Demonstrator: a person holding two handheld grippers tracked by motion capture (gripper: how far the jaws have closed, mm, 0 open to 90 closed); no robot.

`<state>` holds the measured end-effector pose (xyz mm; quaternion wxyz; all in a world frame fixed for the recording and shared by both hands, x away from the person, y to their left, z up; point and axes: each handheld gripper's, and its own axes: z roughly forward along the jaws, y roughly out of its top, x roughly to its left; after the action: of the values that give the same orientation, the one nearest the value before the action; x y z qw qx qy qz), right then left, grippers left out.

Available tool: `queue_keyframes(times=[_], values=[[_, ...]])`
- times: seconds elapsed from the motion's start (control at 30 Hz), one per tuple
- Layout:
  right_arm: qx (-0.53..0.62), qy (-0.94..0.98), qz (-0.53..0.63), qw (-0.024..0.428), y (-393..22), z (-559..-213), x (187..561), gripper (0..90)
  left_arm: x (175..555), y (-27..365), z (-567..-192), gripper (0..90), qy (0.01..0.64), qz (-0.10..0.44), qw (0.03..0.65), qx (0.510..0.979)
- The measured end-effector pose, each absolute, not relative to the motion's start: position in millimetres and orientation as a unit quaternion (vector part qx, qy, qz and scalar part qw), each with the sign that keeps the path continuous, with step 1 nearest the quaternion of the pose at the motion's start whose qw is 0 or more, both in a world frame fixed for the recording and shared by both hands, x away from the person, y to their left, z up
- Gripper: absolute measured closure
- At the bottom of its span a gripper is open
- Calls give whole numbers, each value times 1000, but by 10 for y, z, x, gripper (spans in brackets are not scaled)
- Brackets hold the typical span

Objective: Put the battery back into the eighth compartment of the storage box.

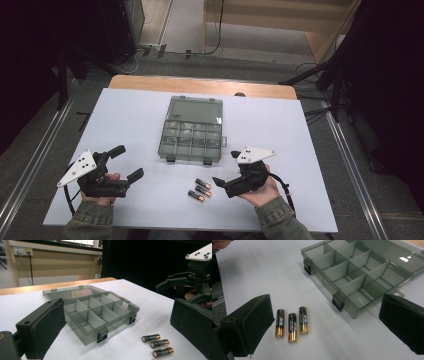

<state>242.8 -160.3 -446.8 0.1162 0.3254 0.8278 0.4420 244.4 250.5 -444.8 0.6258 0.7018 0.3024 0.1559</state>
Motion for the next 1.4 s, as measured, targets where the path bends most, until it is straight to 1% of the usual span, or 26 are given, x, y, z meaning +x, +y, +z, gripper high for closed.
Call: queue_keyframes(times=[0.37, 0.7, 0.83, 0.9, 1.0, 1.1, 1.17, 1.23, 1.33, 1.4], values=[[309, 855, 408, 87, -1373, -4507, 2547, 0, 2452, 2490, -4453, 0, 301, 151, 623, 706], [287, 892, 341, 67, -1161, -4614, 2606, 0, 2457, 2481, -4457, 0, 299, 151, 621, 708], [276, 904, 320, 60, -1067, -4653, 2623, 5, 2454, 2484, -4457, 0, 300, 151, 621, 708], [276, 910, 306, 56, -1012, -4676, 2654, 28, 2450, 2482, -4459, 0, 299, 150, 621, 709], [272, 916, 291, 55, -971, -4698, 2685, 35, 2449, 2478, -4460, 0, 299, 150, 621, 709], [271, 926, 258, 43, -888, -4736, 2746, 83, 2451, 2475, -4461, 0, 297, 148, 620, 711], [277, 927, 250, 42, -858, -4741, 2777, 139, 2454, 2470, -4463, 0, 297, 146, 620, 712], [282, 928, 240, 36, -842, -4726, 2799, 159, 2457, 2467, -4463, 0, 296, 146, 618, 713], [291, 928, 229, 36, -832, -4685, 2815, 239, 2453, 2463, -4464, 0, 295, 145, 617, 714], [297, 929, 221, 27, -822, -4669, 2826, 280, 2453, 2464, -4464, 0, 295, 146, 617, 715]])
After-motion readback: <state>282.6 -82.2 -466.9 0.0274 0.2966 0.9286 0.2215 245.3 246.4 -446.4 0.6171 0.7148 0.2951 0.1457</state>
